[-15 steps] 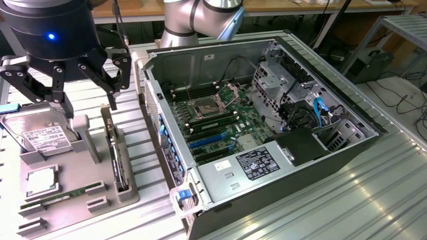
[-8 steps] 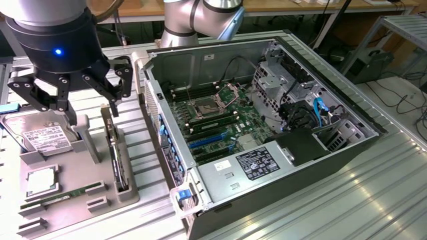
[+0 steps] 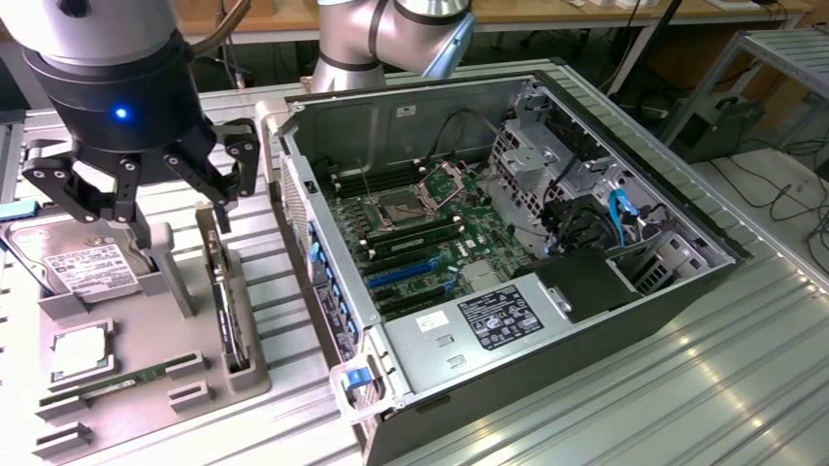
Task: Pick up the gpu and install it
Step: 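Pick up the gpu and move the gpu toward the slot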
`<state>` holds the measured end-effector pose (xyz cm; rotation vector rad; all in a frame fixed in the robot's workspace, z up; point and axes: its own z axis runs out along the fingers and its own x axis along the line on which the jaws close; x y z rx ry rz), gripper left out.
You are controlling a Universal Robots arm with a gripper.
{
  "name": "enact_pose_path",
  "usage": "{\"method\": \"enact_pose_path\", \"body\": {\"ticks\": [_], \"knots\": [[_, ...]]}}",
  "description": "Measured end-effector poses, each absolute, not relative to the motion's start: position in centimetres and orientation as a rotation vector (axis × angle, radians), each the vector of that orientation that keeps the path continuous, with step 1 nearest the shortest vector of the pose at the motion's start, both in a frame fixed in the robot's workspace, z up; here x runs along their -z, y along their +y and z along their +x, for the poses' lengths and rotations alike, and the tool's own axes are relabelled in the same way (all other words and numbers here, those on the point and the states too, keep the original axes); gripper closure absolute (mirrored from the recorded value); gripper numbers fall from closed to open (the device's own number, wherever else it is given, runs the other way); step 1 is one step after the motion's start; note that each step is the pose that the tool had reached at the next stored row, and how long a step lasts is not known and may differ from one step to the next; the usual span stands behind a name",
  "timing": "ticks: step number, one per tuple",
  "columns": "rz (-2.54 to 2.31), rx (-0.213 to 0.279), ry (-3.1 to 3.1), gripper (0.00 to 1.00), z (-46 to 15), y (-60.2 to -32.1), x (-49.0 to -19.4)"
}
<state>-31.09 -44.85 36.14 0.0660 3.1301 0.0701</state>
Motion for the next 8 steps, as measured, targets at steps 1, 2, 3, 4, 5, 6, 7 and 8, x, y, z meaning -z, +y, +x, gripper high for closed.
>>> {"method": "enact_pose_path", "body": {"ticks": [1,2,3,4,5,6,7,8], "knots": [[0.066,-0.07,3.13,0.34,-31.09,-44.85,-36.01],[0.066,-0.07,3.13,0.34,-31.09,-44.85,-35.88],[0.066,-0.07,3.131,0.34,-31.08,-44.85,-35.73],[0.066,-0.07,3.131,0.34,-31.08,-44.85,-35.63],[0.066,-0.07,3.131,0.34,-31.08,-44.85,-35.47],[0.066,-0.07,3.132,0.34,-31.09,-44.85,-35.35],[0.066,-0.07,3.132,0.34,-31.09,-44.85,-35.21],[0.066,-0.07,3.132,0.34,-31.09,-44.85,-35.06]]}}
